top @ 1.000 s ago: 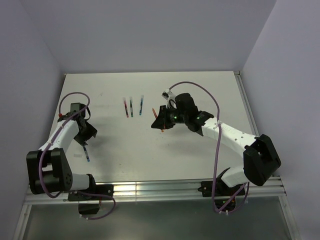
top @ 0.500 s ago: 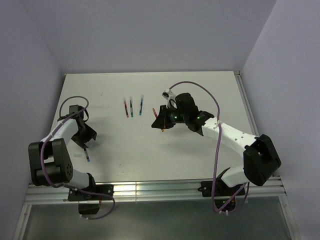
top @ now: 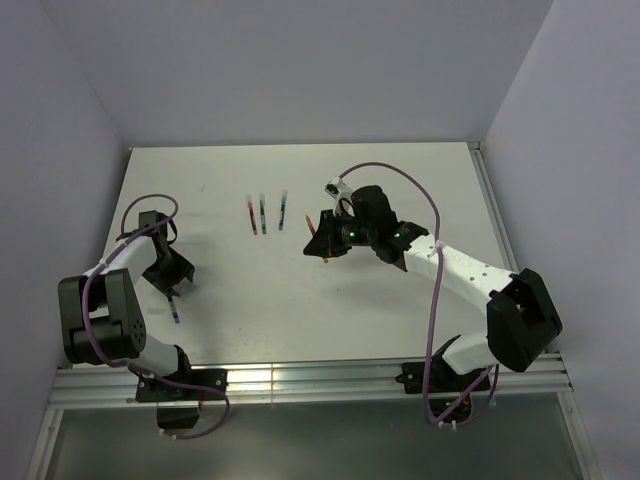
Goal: Insert the pens into the pen caps
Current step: Move the pen cap to the center of the board.
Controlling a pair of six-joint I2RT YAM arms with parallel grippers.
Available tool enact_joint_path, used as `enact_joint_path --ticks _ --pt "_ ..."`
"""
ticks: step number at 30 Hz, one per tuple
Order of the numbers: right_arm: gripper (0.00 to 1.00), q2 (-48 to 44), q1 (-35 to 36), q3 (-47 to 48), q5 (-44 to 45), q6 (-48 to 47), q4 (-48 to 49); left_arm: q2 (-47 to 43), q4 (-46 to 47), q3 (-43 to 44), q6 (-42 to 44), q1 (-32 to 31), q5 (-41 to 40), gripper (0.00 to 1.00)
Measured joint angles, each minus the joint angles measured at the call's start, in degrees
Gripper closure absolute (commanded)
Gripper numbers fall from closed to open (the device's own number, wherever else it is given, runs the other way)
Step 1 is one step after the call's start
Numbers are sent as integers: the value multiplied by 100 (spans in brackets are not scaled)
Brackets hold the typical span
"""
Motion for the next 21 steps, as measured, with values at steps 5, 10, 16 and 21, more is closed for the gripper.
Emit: enact_joint_path --ticks 5,10,16,21 --pt "100 0 -2 0 0 0 0 11 37 0 26 0 33 48" --pt "100 0 -13 0 0 0 0 44 37 0 35 -4 72 48" --pt "100 0 -37 0 0 0 -2 96 26 11 81 -55 52 49" --pt "100 0 -48 0 0 0 0 111 -11 39 125 -66 44 49"
